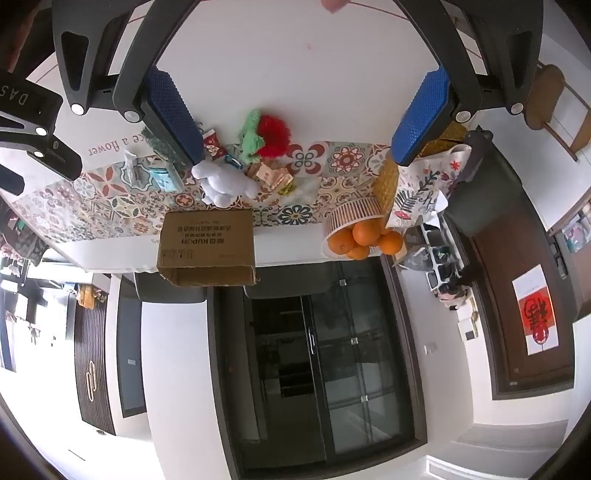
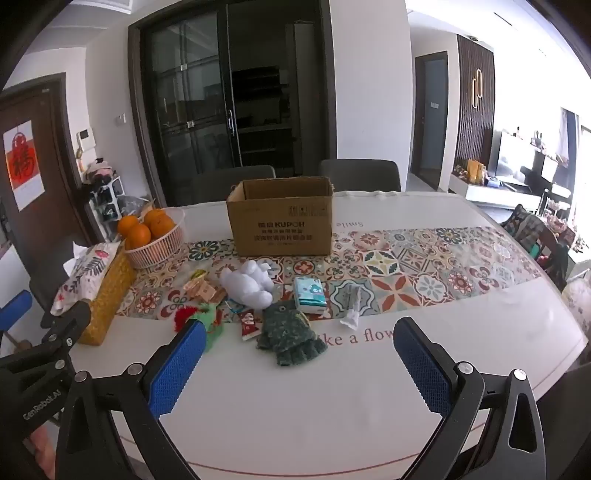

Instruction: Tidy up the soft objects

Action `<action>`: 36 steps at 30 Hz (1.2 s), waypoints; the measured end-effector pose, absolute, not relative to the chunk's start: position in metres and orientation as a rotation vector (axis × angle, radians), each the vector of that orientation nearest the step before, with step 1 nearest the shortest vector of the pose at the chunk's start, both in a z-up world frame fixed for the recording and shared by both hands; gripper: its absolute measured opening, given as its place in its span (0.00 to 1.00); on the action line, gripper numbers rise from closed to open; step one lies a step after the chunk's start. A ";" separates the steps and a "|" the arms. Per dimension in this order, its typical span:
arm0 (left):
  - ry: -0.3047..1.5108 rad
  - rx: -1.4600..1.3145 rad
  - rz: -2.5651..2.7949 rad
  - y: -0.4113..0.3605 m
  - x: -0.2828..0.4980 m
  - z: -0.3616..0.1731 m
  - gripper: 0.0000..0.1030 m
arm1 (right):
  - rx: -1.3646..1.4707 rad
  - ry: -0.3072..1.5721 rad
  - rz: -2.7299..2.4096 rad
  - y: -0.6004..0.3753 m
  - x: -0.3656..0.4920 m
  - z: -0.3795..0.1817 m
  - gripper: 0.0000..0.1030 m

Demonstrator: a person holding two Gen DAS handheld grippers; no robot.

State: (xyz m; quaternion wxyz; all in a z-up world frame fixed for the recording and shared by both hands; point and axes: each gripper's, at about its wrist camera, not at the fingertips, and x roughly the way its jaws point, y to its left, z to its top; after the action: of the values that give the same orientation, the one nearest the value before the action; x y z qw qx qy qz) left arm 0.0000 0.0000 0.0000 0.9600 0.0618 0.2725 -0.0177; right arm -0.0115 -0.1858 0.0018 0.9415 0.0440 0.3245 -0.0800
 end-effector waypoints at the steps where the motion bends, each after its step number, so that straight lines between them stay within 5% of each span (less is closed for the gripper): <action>1: 0.552 0.127 -0.038 0.000 0.000 0.000 1.00 | 0.089 0.666 -0.164 -0.186 -0.011 0.002 1.00; 36: 0.532 0.112 -0.041 -0.004 -0.005 0.008 1.00 | 0.089 0.645 -0.159 -0.190 -0.015 0.008 1.00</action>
State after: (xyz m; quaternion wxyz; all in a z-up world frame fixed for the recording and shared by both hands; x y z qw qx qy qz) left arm -0.0048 -0.0039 0.0080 0.9630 0.0555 0.2628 -0.0205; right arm -0.0149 -0.1905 0.0083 0.9443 0.0437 0.3165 -0.0782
